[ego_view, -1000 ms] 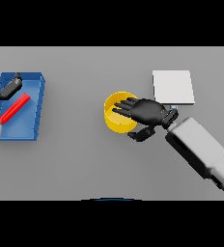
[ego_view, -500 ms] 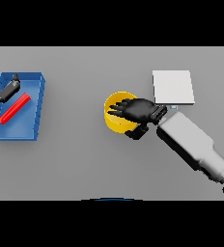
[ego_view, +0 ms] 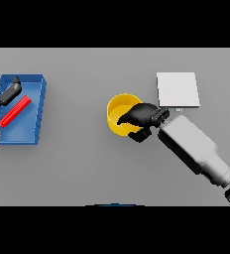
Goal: Pick up the red beaker and tilt it to pour out 1 green nut into yellow bowl. Pick up the yellow bowl and place it on the metallic measuring scale.
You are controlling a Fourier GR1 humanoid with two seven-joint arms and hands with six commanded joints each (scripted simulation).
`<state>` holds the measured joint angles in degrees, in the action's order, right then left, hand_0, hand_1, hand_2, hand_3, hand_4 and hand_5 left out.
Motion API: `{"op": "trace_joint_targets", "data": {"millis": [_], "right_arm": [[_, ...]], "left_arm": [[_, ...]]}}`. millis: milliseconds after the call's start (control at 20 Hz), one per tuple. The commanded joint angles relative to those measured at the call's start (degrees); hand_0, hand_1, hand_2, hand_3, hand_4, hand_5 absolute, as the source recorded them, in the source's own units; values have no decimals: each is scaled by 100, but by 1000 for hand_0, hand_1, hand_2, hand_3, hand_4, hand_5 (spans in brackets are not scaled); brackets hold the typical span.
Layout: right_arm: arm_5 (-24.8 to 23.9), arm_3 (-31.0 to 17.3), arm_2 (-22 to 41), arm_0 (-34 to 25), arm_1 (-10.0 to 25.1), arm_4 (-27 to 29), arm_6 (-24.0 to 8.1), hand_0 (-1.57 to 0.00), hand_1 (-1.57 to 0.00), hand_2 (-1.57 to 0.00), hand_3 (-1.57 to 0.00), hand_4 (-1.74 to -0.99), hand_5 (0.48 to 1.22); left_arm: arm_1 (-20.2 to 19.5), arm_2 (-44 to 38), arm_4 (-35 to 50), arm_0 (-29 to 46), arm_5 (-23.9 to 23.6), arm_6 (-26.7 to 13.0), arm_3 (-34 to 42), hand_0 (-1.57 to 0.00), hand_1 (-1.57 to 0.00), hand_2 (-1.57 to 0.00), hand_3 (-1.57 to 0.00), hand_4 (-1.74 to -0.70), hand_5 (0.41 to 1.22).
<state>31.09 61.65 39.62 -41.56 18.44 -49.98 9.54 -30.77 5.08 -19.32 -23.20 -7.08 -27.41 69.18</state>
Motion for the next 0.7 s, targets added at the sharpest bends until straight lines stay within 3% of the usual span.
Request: {"op": "trace_joint_targets", "data": {"millis": [0,150,250,350,500,650], "right_arm": [[-37,4,11,15,-8,-2,41,-669,-652,-614,-309,-1394,976],[114,-76,1,-45,-28,88,162,-1109,-1100,-1081,-706,-1557,1096],[204,-10,11,-25,51,143,234,-1275,-1270,-1176,-1007,-1623,1141],[188,86,48,17,113,173,210,-1382,-1378,-1234,-1210,-1666,1170],[156,32,48,-27,83,230,202,-1474,-1472,-1281,-1365,-1702,1195],[111,146,30,4,127,275,138,-1521,-1520,-1298,-1396,-1721,1208]], "left_arm": [[-57,-25,13,-15,39,0,8,1,1,1,1,-755,703],[-24,6,-28,-68,4,23,-3,1,1,1,1,-756,701],[3,32,-51,-56,-11,-20,-13,1,1,1,1,-751,698],[-41,31,-72,-59,2,-1,-22,1,1,1,1,-747,692],[-52,49,-63,-83,61,-30,6,1,1,1,1,-735,689],[-59,27,-58,-128,51,7,-74,1,1,1,1,-732,685]]}}
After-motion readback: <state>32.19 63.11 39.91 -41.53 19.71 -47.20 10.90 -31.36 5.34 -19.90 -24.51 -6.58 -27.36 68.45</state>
